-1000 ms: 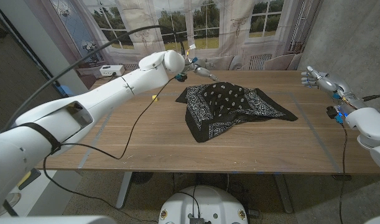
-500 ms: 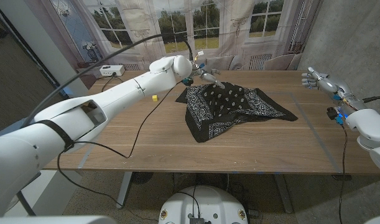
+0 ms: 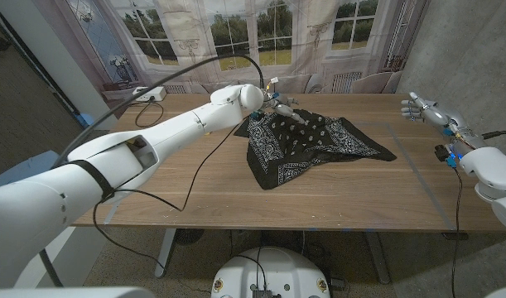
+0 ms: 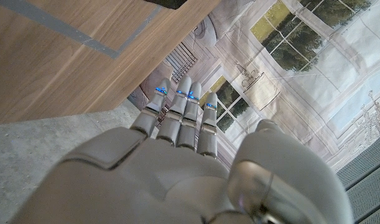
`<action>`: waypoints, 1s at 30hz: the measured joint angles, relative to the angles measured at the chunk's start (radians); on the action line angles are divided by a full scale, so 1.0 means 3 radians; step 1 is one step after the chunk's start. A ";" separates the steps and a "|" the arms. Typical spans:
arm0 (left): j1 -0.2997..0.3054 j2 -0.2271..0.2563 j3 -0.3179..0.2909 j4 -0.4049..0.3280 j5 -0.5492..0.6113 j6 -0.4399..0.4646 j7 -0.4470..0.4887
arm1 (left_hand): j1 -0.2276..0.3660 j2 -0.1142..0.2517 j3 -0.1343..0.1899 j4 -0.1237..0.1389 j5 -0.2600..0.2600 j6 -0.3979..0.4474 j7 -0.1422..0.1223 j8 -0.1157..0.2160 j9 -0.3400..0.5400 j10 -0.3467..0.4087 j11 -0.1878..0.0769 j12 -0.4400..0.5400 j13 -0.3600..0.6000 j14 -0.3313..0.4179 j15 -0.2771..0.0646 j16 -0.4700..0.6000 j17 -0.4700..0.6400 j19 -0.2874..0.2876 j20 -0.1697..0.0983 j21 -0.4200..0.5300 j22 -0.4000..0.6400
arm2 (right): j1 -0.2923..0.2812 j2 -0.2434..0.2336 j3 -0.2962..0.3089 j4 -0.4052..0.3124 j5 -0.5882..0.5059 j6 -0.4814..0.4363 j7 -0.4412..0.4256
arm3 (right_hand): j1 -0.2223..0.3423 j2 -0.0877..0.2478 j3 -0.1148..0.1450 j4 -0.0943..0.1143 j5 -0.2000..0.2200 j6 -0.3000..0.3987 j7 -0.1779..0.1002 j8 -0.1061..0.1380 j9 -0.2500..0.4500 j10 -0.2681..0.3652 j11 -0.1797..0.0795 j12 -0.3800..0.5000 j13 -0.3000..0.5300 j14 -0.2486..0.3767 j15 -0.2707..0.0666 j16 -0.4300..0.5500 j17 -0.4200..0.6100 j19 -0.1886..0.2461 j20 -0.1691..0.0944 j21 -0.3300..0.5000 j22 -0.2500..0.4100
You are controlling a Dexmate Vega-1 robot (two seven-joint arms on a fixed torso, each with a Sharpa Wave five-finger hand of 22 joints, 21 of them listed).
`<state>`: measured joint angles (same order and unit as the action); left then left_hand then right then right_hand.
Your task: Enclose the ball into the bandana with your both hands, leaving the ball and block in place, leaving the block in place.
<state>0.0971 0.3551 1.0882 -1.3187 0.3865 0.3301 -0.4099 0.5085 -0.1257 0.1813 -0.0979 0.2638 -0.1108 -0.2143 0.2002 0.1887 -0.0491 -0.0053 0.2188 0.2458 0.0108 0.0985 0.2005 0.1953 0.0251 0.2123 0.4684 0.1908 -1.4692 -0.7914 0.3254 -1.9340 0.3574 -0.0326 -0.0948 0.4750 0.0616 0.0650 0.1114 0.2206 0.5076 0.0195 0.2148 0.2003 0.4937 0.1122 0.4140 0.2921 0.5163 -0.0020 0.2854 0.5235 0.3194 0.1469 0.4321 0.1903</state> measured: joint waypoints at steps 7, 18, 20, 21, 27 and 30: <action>-0.0046 -0.0156 0.0080 0.0279 0.0023 -0.0151 0.0046 | 0.0018 0.0018 0.0000 0.0000 0.0000 -0.0013 -0.0012 0.0000 0.0000 0.0000 0.0000 0.0000 0.0000 0.0001 -0.0001 0.0000 0.0000 0.0018 -0.0018 0.0000 0.0000 | 0.0010 0.0000 -0.0020 0.0019 0.0004 0.0000 -0.0018 | -0.0005 0.0005 0.0000 0.0000 -0.0011 0.0000 0.0000 0.0000 0.0000 0.0042 0.0018 0.0000 -0.0015 0.0013 -0.0013 0.0000 0.0000 0.0000 0.0000 -0.0002 0.0000; -0.0126 -0.0329 0.0207 0.0623 0.0065 -0.0310 0.0052 | 0.0058 0.0030 -0.0014 -0.0014 0.0039 -0.0066 -0.0009 -0.0027 0.0000 -0.0007 -0.0009 0.0011 -0.0006 0.0075 -0.0025 0.0020 -0.0005 0.0072 -0.0011 0.0000 0.0000 | 0.0064 -0.0011 -0.0071 0.0083 0.0030 -0.0008 -0.0043 | -0.0027 0.0027 -0.0010 -0.0010 -0.0011 0.0018 0.0018 0.0000 0.0000 0.0042 0.0018 -0.0013 -0.0031 0.0030 -0.0006 0.0026 0.0000 0.0000 0.0000 -0.0022 0.0000; -0.0153 -0.0356 0.0245 0.0673 0.0095 -0.0319 0.0032 | 0.0122 0.0034 -0.0023 -0.0023 0.0070 -0.0125 -0.0010 -0.0028 0.0000 -0.0018 -0.0031 0.0011 -0.0008 0.0165 -0.0056 0.0053 -0.0009 0.0128 -0.0017 0.0000 0.0000 | 0.0080 -0.0020 -0.0086 0.0096 0.0036 -0.0012 -0.0046 | -0.0035 0.0035 -0.0010 -0.0010 -0.0011 0.0030 0.0006 0.0000 0.0000 0.0071 0.0013 -0.0013 -0.0031 0.0030 -0.0006 0.0026 0.0001 0.0001 0.0000 -0.0022 0.0000; -0.0170 -0.0372 0.0272 0.0702 0.0118 -0.0324 0.0021 | 0.0135 0.0045 -0.0031 -0.0031 0.0078 -0.0134 -0.0011 -0.0028 0.0000 -0.0016 -0.0032 0.0011 -0.0011 0.0205 -0.0074 0.0064 -0.0009 0.0171 -0.0011 0.0000 0.0004 | 0.0090 -0.0026 -0.0096 0.0105 0.0041 -0.0015 -0.0049 | -0.0035 0.0035 -0.0010 -0.0010 -0.0011 0.0030 0.0006 0.0000 0.0000 0.0071 0.0013 -0.0013 -0.0031 0.0037 0.0001 0.0026 0.0001 0.0001 -0.0001 -0.0022 0.0000; -0.0213 -0.0407 0.0353 0.0775 0.0216 -0.0330 0.0008 | 0.0492 0.0169 0.0025 -0.0117 0.0128 -0.0079 -0.0013 0.0024 0.0016 0.0185 -0.0118 0.0129 -0.0015 0.0644 -0.0295 0.0168 0.0012 0.0741 -0.0165 0.0174 0.0018 | 0.0132 -0.0053 -0.0135 0.0136 0.0060 -0.0029 -0.0057 | -0.0035 0.0035 -0.0010 -0.0010 -0.0011 0.0065 0.0018 0.0000 0.0000 0.0079 0.0020 -0.0013 -0.0031 0.0060 -0.0012 0.0026 -0.0016 0.0019 0.0018 -0.0022 0.0000; -0.0248 -0.0433 0.0413 0.0823 0.0234 -0.0330 0.0007 | 0.0673 0.0244 0.0071 -0.0163 0.0128 0.0039 -0.0011 0.0050 0.0031 0.0313 -0.0143 0.0206 0.0004 0.0893 -0.0426 0.0212 0.0034 0.1076 -0.0358 0.0288 0.0023 | 0.0156 -0.0066 -0.0158 0.0151 0.0074 -0.0032 -0.0066 | -0.0035 0.0035 -0.0010 -0.0010 -0.0011 0.0066 0.0019 0.0012 0.0000 0.0114 0.0018 -0.0013 -0.0031 0.0072 0.0000 0.0026 -0.0016 0.0019 0.0018 -0.0022 0.0000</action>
<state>0.0228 0.2253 1.2121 -1.0717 0.4566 0.2311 -0.4077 0.7103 -0.0527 0.2026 -0.1468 0.3021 -0.0990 -0.2176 0.2151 0.1981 0.0448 -0.0483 0.2807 0.2471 0.2788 -0.0292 0.2642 0.2053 0.3480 0.1050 0.5547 0.1977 -1.4223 -0.8114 0.2781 -1.8887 0.3796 -0.0421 -0.1146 0.4644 0.0721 0.0620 0.1085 0.2174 0.5274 0.0251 0.2185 0.2004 0.5278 0.1177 0.4102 0.2828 0.5380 -0.0019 0.2931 0.5187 0.3252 0.1522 0.4255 0.1903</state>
